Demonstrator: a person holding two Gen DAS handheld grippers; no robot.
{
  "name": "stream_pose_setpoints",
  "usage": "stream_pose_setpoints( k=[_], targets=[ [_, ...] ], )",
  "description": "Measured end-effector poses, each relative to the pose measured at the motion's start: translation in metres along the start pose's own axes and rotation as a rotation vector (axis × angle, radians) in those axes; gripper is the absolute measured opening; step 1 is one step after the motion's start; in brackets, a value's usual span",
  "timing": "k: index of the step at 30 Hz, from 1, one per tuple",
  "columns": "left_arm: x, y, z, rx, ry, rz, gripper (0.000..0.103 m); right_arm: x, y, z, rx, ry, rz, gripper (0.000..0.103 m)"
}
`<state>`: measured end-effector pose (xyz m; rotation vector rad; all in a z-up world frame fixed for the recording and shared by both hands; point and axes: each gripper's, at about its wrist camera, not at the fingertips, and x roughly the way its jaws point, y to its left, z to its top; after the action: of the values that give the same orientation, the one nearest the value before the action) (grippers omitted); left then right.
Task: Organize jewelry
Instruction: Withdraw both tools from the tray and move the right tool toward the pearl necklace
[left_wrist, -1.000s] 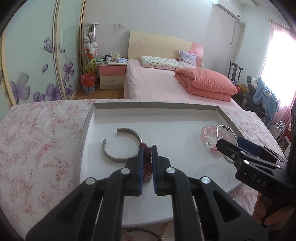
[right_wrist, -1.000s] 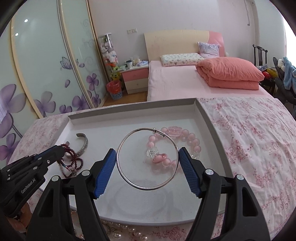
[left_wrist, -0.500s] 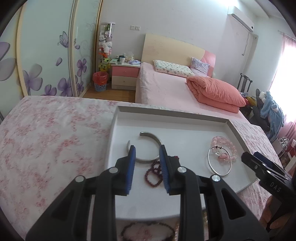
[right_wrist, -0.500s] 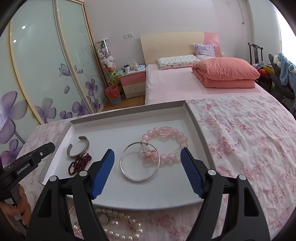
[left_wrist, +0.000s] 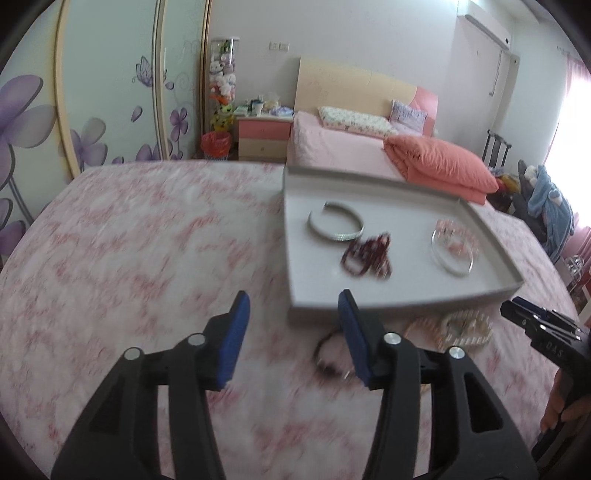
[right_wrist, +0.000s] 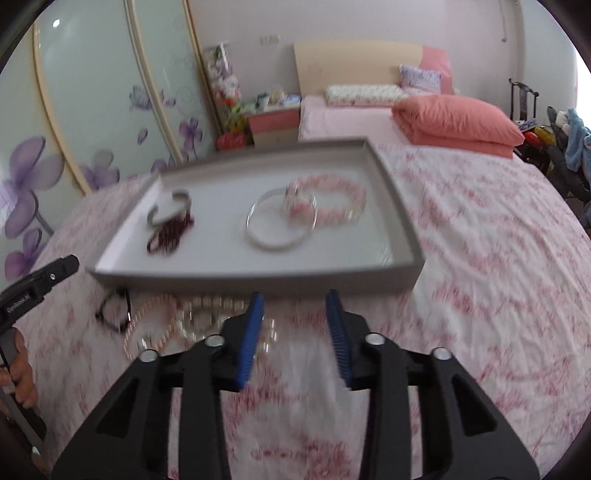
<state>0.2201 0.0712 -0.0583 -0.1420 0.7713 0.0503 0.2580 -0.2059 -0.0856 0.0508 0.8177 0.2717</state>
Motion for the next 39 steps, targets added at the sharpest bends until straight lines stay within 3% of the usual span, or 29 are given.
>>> stream_pose_setpoints(
  k=[10, 17, 26, 39],
  targets=[
    [0.001, -0.001, -0.021, 0.048, 0.049, 0.012, 0.061, 0.017, 0.016, -0.013, -0.062, 0.067, -0.033, 0.026],
    [0.007, -0.012, -0.024, 0.076, 0.069, 0.008, 0.067, 0.016, 0.025, -0.02, -0.129, 0.07, -0.04, 0.012],
    [0.011, -0.021, -0.029, 0.115, 0.089, 0.015, 0.069, 0.009, -0.011, -0.018, -0.046, 0.062, -0.172, 0.012],
    [0.018, -0.032, -0.035, 0.145, 0.108, 0.01, 0.071, 0.009, -0.017, -0.018, -0.028, 0.063, -0.115, 0.014]
  ],
)
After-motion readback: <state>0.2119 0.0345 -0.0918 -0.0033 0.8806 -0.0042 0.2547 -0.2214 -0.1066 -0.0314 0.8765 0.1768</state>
